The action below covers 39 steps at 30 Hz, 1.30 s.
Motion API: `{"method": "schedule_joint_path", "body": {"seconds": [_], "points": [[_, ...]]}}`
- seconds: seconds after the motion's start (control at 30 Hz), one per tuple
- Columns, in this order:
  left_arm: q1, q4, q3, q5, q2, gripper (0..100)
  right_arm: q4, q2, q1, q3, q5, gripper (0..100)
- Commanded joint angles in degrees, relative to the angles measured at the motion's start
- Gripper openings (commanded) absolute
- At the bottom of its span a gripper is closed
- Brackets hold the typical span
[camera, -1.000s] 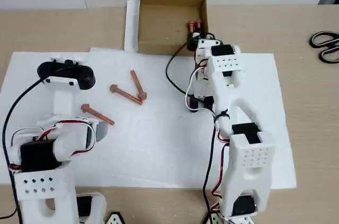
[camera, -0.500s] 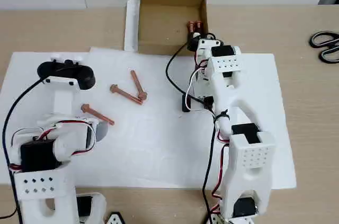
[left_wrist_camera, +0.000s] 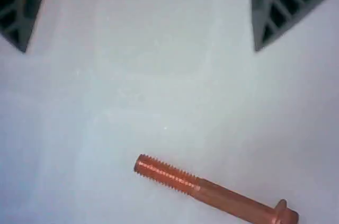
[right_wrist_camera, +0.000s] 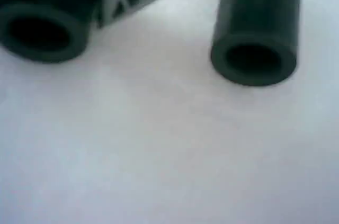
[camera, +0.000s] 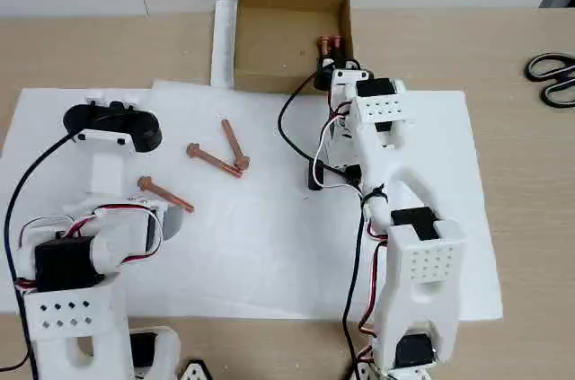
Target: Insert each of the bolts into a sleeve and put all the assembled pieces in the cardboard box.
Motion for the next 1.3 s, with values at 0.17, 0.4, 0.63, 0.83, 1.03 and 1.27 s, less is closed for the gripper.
{"method": "schedule_joint_path", "body": {"seconds": [0.17, 0.4, 0.63, 0.83, 1.03, 1.27], "points": [[-0.35, 0.26, -0.4, -0.18, -0.35, 25, 0.13, 3.74, -0.48, 0.88, 0.88, 0.6], [-0.35, 0.09, -0.66, 4.84, -0.18, 25, 7.78, -1.19, -0.48, -2.37, 0.88, 0.4], [-0.35, 0.79, -4.0, 9.41, 10.9, 25, 12.53, -12.97, -0.84, -2.64, 4.31, 0.4], [-0.35, 1.05, -13.49, 17.49, 30.33, 25, 14.11, -18.15, -0.75, -2.64, 4.48, 0.4], [0.0, -0.26, -18.42, 26.99, 39.91, 25, 16.57, -19.82, -0.57, -2.55, 4.48, 0.4], [-0.35, -10.99, -15.6, 44.04, 44.48, 9, 16.57, -21.85, -0.57, -2.37, 4.48, 0.4]]}}
